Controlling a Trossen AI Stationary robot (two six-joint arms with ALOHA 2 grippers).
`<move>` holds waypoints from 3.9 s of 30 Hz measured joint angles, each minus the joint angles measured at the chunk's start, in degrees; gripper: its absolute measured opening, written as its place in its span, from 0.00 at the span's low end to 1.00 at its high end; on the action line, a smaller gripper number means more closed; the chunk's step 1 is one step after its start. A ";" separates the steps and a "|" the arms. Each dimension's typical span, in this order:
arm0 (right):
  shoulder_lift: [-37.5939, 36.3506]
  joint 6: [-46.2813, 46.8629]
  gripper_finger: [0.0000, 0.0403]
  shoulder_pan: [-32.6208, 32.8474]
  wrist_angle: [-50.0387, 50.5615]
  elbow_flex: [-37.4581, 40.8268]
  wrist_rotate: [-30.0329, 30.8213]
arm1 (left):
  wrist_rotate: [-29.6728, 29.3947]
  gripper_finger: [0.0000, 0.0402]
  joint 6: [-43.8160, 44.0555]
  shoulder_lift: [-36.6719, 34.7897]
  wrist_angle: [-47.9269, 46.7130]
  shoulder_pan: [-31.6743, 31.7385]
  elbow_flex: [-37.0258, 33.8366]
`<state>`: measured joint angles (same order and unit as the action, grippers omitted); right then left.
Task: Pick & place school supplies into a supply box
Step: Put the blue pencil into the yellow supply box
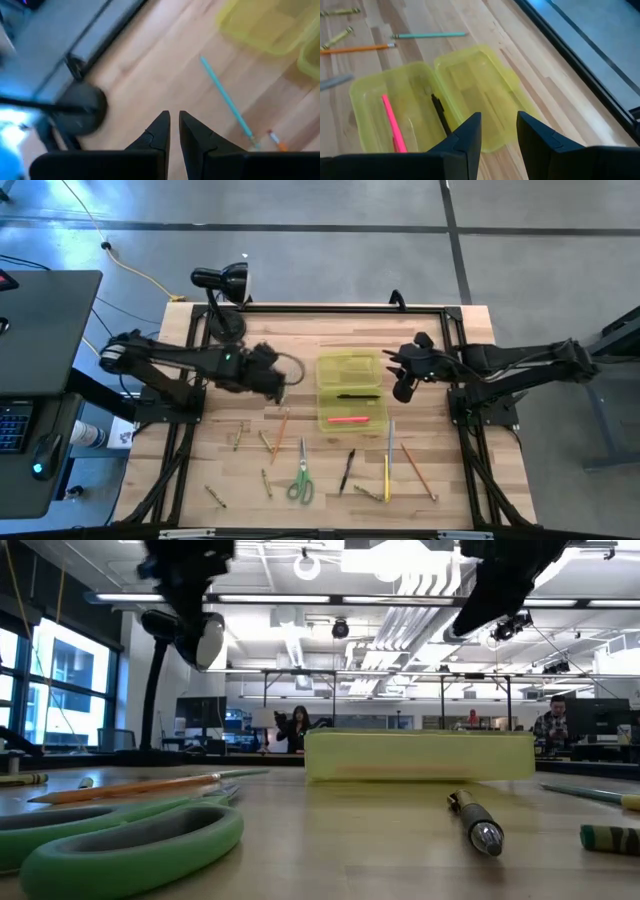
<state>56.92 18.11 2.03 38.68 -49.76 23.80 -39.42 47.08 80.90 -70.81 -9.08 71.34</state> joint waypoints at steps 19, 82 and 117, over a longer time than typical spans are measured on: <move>4.93 -0.29 0.26 -0.01 -3.12 0.02 -0.35 | 12.99 0.17 5.24 4.41 47.53 -6.71 -30.50; 5.87 -0.55 0.26 -0.01 -5.56 0.00 11.91 | 9.10 0.41 -3.88 4.62 51.83 -5.93 -30.44; 5.87 -2.08 0.26 -0.01 -6.15 -0.02 11.67 | -9.85 0.42 32.99 25.17 59.19 -14.88 -30.87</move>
<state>62.78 16.03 2.02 32.53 -49.78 35.46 -49.27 80.06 106.07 -11.62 -23.96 40.47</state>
